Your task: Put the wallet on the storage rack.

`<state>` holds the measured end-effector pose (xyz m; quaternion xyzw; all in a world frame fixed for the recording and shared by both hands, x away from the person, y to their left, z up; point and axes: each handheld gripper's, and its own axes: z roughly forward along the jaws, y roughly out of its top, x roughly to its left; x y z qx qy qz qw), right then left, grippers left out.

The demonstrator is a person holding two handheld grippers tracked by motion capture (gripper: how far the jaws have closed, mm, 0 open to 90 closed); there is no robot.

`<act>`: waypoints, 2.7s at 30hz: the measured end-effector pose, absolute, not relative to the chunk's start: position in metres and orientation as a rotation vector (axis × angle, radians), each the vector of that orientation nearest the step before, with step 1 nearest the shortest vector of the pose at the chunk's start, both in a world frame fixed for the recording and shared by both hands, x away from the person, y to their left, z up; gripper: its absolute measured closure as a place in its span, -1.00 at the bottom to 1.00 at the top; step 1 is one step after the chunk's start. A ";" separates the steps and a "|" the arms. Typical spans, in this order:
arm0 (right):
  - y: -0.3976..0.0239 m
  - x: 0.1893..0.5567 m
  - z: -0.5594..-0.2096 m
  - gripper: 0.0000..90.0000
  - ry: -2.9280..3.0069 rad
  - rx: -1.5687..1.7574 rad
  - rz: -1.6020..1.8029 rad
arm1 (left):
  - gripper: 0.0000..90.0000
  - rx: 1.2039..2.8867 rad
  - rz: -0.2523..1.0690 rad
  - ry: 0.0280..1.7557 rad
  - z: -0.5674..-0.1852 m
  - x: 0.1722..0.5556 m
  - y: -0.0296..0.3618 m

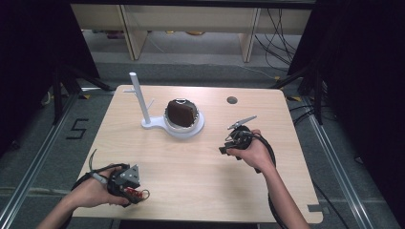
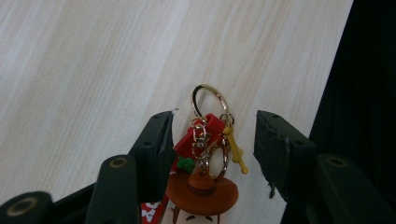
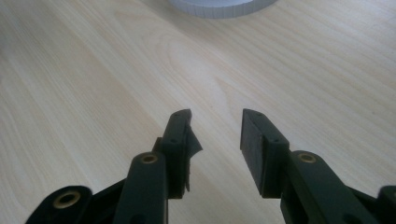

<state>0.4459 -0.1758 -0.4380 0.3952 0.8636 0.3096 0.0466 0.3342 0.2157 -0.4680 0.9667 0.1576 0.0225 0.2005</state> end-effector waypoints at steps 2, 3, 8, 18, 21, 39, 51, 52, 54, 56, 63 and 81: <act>-0.175 0.446 -0.439 0.41 2.630 1.213 0.937 | 0.03 2.709 0.060 0.430 -0.471 0.334 0.215; -0.175 0.445 -0.439 0.41 2.644 1.237 0.937 | 0.03 2.699 0.055 0.451 -0.473 0.334 0.215; -0.175 0.446 -0.440 0.40 2.643 1.225 0.935 | 0.04 2.713 0.058 0.436 -0.478 0.335 0.214; -0.176 0.445 -0.439 0.39 2.641 1.227 0.935 | 0.09 2.775 0.074 0.358 -0.485 0.338 0.209; -0.176 0.444 -0.440 0.38 2.646 1.232 0.940 | 0.17 2.768 0.078 0.342 -0.487 0.338 0.209; -0.173 0.445 -0.441 0.36 2.640 1.233 0.937 | 0.64 2.750 0.129 0.370 -0.485 0.337 0.213; -0.175 0.445 -0.441 0.34 2.642 1.195 0.962 | 0.69 2.575 0.201 0.494 -0.482 0.333 0.229; -0.175 0.445 -0.441 0.33 2.634 1.202 0.969 | 0.69 2.566 0.209 0.500 -0.481 0.333 0.230; -0.174 0.444 -0.442 0.33 2.626 1.222 0.978 | 0.69 2.504 0.233 0.543 -0.480 0.332 0.233; -0.176 0.444 -0.442 0.33 2.606 1.220 0.977 | 0.70 2.438 0.253 0.588 -0.479 0.331 0.235; -0.185 0.438 -0.445 0.32 2.565 1.272 1.018 | 0.70 2.238 0.342 0.714 -0.473 0.328 0.248; -0.206 0.419 -0.471 0.30 2.269 1.385 1.226 | 0.70 1.902 0.503 0.895 -0.449 0.335 0.270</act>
